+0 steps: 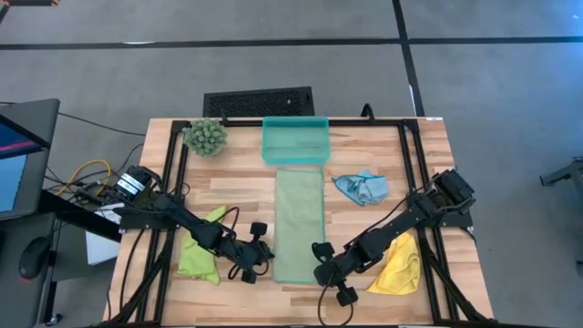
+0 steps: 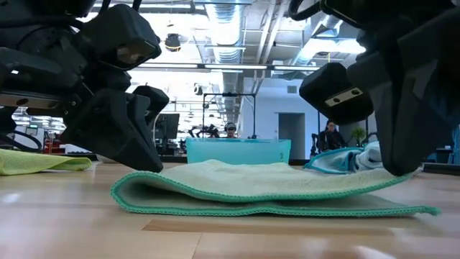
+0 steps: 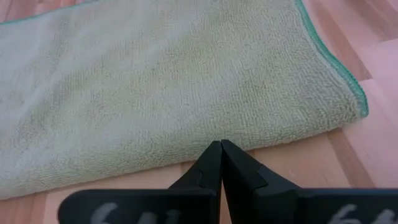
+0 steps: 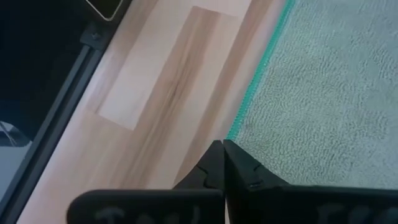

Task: Fold microfiber towels
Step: Fold the green towel

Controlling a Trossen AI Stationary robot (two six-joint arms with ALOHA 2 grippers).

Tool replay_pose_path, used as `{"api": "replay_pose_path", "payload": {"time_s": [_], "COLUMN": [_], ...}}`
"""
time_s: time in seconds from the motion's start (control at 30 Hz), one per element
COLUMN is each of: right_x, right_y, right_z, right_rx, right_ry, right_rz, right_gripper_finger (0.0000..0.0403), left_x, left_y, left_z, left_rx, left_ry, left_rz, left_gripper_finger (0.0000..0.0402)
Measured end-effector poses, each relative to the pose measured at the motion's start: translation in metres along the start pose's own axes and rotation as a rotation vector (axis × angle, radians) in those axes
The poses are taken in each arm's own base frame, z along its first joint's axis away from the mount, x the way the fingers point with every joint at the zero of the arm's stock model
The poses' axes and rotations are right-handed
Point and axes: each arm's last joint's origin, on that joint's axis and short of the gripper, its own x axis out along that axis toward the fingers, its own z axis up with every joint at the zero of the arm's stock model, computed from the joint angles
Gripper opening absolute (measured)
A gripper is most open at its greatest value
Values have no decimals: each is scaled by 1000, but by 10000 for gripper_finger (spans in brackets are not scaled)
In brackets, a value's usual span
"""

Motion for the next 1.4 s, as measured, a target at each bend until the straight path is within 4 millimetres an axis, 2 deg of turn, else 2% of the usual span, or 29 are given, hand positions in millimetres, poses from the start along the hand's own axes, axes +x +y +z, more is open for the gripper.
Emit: {"api": "replay_pose_path", "payload": {"time_s": [0.2,0.5,0.63,0.8,1.0,1.1,1.23,1.4], "right_x": [0,-1,-17,-18,16,24,22,4], "right_y": [1,-5,-5,-10,-31,-34,-33,-29], "right_z": [0,-3,8,12,-2,-5,-4,2], "right_rx": [-6,65,63,61,150,176,175,158], "right_ry": [0,52,-14,-67,17,37,33,-5], "right_rz": [0,104,170,71,33,36,30,12], "right_gripper_finger": [33,125,139,110,49,23,7,24], "left_x": [0,0,-1,2,15,15,9,3], "left_y": [0,-2,-5,-6,-10,-10,-8,-7], "left_z": [0,9,12,10,-3,-4,-2,5], "left_rx": [0,-14,-3,10,22,25,32,24], "left_ry": [0,-83,-109,-103,-47,-30,-16,-54], "left_rz": [0,-54,-126,-153,-206,-208,-196,-201], "left_gripper_finger": [0,0,0,0,0,0,0,0]}}
